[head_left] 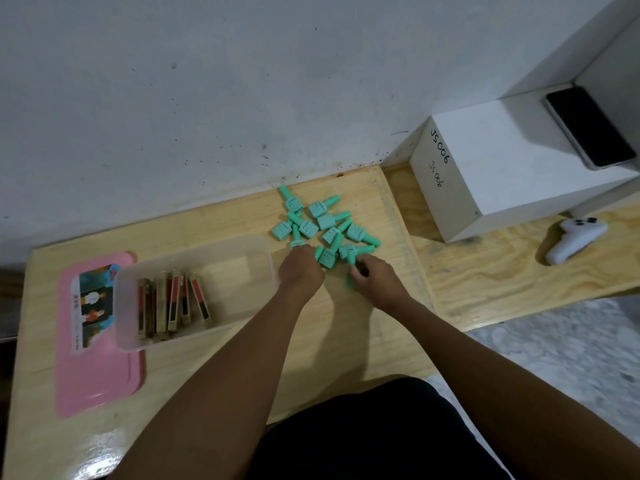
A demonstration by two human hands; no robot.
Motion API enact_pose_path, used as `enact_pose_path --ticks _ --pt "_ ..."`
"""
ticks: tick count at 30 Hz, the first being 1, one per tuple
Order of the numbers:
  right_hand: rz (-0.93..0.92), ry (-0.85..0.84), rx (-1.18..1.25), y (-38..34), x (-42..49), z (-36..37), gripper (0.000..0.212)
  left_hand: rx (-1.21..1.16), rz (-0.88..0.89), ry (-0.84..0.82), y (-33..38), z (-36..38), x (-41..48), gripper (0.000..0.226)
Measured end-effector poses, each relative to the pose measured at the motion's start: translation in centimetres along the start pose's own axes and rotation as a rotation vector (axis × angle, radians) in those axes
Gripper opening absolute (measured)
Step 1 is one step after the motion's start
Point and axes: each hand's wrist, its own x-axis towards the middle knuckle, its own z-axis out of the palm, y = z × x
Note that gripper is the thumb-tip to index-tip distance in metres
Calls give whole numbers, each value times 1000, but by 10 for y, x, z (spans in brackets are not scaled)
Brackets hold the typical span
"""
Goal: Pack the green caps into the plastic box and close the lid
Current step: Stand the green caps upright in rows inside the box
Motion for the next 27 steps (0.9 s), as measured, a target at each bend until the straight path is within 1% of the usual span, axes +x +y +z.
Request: enact_pose_path --ticks 1,3,5,6,8,10,12,15,17,19,22,25,27 --pt "40 -18 94 -3 -1 -2 16 -37 0 -9 -1 -1 0 24" --pt "119 -73 382 -10 -4 -6 16 -143 1 -32 -3 -5 0 24" --pt "197 -97 660 -20 -8 -10 15 -251 24 -54 -3 -13 0 19" --pt "216 -95 753 -24 -9 -13 15 -306 44 -63 -3 -19 -1 17" --pt "211 -96 849 -31 -9 -16 20 -436 87 -75 -2 -32 -7 18" --pt "177 -88 857 -39 -7 -19 29 -601 97 -91 -6 -46 -15 22" --pt "125 -52 785 -49 -6 -19 32 -744 96 -92 -13 -61 -22 25" --pt "-6 17 515 -69 -4 -15 29 -822 121 -13 -36 -82 -29 25" --pt "-116 49 319 -85 -4 -8 22 -814 134 86 -56 -94 -34 23" --pt "-199 45 234 -101 -4 4 16 -793 123 211 -79 -101 -37 22" --pt "-291 48 145 -125 4 31 22 -682 68 357 -112 -104 -38 21" --pt "-316 58 -2 -141 16 54 25 -596 35 389 -135 -103 -34 23" --pt "-333 86 -196 -144 25 65 24 -578 47 379 -144 -101 -31 22"
